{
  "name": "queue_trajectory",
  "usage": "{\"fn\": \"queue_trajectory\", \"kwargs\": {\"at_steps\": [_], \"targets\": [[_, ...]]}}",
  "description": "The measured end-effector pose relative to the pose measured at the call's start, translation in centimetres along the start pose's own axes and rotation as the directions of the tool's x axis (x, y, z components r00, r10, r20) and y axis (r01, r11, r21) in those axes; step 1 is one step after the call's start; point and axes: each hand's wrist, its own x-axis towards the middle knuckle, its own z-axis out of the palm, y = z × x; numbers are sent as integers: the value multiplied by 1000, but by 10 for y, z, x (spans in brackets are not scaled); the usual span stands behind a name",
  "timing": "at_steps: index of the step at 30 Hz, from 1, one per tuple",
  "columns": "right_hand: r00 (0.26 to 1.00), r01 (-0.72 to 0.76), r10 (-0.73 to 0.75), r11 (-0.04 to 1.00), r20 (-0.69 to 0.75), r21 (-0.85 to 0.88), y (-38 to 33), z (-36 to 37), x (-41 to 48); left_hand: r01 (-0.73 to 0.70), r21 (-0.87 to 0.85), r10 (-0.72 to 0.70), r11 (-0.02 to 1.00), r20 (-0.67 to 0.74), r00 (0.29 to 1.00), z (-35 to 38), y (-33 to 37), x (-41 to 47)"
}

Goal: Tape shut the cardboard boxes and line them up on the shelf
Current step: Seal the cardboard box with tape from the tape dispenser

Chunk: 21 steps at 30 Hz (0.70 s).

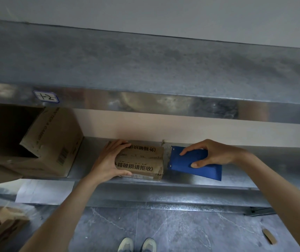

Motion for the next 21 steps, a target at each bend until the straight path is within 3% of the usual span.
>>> {"fn": "queue_trajectory", "kwargs": {"at_steps": [21], "targets": [[998, -27, 18, 989, -62, -142, -14, 24, 33, 18, -6, -18, 1000, -8, 1000, 1, 2, 2]]}}
